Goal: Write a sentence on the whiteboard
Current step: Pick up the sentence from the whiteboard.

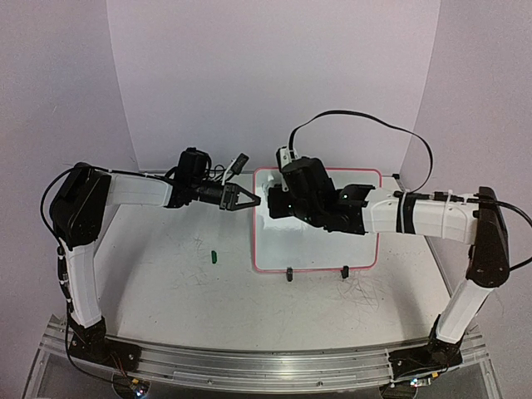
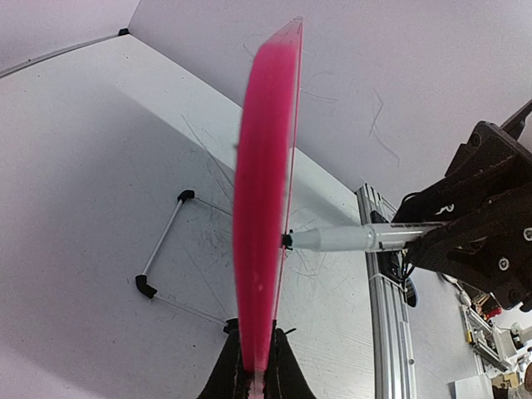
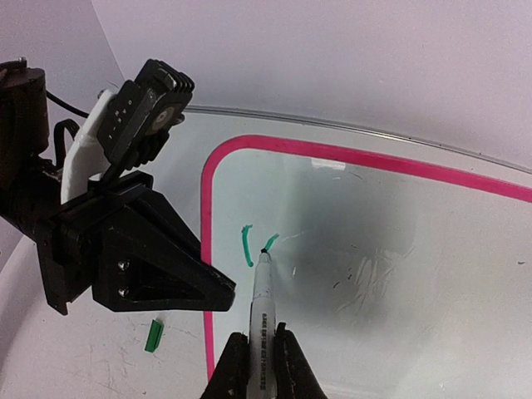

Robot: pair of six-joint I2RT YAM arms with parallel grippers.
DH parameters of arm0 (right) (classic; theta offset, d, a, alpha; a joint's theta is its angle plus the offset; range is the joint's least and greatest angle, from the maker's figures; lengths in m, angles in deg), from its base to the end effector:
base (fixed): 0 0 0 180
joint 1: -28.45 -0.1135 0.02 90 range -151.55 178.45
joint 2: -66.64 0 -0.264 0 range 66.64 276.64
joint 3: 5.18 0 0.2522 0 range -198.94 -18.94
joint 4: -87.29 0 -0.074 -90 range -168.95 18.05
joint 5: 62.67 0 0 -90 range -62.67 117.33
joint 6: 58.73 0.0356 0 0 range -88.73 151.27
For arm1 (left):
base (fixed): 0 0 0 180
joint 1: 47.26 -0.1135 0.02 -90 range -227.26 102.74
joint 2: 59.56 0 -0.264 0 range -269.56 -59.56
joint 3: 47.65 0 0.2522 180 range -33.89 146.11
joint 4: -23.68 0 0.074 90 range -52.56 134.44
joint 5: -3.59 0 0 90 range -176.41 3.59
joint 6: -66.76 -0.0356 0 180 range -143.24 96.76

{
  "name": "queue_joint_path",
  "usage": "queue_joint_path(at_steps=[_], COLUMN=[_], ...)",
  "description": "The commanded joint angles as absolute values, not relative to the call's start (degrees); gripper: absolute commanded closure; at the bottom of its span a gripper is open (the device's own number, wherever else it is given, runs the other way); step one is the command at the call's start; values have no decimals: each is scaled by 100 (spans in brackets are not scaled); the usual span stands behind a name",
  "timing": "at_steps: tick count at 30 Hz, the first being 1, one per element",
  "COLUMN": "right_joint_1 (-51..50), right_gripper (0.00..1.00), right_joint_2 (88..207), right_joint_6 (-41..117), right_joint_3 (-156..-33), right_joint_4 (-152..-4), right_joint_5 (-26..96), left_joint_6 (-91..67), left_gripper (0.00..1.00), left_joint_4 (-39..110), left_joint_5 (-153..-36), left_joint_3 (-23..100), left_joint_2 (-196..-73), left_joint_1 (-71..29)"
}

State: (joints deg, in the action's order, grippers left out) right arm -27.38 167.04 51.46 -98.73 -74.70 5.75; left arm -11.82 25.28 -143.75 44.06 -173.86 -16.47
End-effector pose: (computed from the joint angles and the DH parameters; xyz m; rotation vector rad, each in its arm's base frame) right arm 0.2441 0.3362 0.2981 -0.3784 1.9687 0.4840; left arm 0.3682 -0.2543 0.2190 1.0111 1.8115 -1.4533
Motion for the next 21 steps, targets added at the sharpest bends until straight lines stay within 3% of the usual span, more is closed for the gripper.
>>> queue_joint_path(at_steps=[1, 21], right_joint_1=[-2765, -2767], right_gripper=[100, 100], right_joint_2=[16817, 16815], right_joint_6=[5228, 5257], right_joint_3=[-9840, -9838], right_joint_4=[-7442, -7378], right_joint_5=[543, 359], left_joint_6=[-1348, -1357], left_gripper=[100, 100], left_joint_4=[2505, 2505], left_joint_5=[-14288, -14289], left_joint_3=[4363, 4351], left_joint_2=[-17137, -17132], left_joint_1=[-1536, -1527])
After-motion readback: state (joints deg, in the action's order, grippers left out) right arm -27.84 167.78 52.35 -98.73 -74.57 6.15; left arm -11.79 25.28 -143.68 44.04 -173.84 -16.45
